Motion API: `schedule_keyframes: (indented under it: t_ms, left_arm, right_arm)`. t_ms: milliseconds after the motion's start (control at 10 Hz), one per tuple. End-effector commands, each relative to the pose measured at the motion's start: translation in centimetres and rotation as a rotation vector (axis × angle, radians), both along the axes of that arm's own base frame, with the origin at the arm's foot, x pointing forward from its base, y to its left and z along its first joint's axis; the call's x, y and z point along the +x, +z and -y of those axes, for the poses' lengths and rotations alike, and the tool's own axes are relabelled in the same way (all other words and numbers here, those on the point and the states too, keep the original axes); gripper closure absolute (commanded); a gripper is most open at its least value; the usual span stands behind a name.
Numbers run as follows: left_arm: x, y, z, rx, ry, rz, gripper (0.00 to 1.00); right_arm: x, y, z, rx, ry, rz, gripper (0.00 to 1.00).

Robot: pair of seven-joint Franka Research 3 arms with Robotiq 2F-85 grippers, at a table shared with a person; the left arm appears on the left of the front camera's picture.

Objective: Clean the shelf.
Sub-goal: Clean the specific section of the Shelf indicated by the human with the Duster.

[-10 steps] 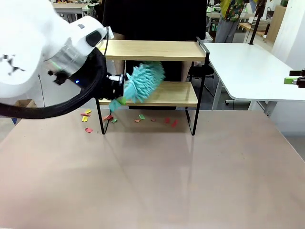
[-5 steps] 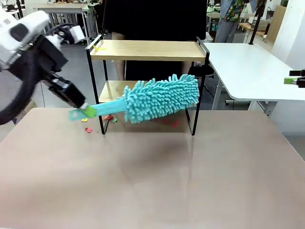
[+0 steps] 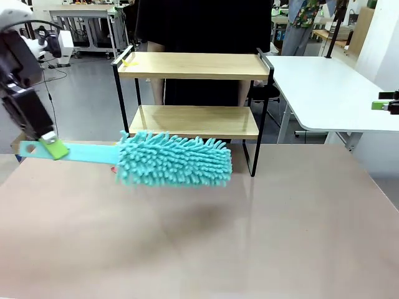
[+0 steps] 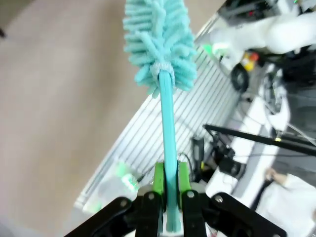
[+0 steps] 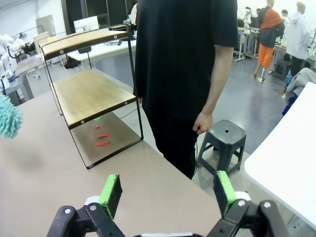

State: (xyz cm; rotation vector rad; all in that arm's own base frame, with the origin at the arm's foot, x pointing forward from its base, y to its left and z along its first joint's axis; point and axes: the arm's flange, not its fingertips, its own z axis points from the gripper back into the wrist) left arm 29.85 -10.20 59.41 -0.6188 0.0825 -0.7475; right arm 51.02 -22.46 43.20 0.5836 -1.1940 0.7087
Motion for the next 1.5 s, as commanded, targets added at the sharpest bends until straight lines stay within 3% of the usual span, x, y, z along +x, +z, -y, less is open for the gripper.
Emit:
schedule_keyframes:
  t_ms: [0, 200, 400, 500, 1400]
  left_arm:
    - [0.8, 1.2, 0.5, 0.169, -0.082, -0.032, 0.87]
    - [1.8, 0.4, -0.1, 0.300, -0.106, -0.093, 0.87]
    - [2.0, -0.3, 0.9, 0.376, -0.175, -0.031, 0.87]
    - [1.4, -0.6, 0.5, 0.293, -0.094, -0.093, 0.87]
    - [1.4, -0.6, 0.5, 0.293, -0.094, -0.093, 0.87]
  right_arm:
    - [0.1, 0.2, -0.2, 0.000, 0.003, 0.005, 0.00]
    - [0.1, 0.2, -0.2, 0.000, 0.003, 0.005, 0.00]
    - [0.1, 0.2, -0.2, 0.000, 0.003, 0.005, 0.00]
    - [0.1, 0.2, -0.2, 0.000, 0.003, 0.005, 0.00]
    - [0.1, 0.2, -0.2, 0.000, 0.003, 0.005, 0.00]
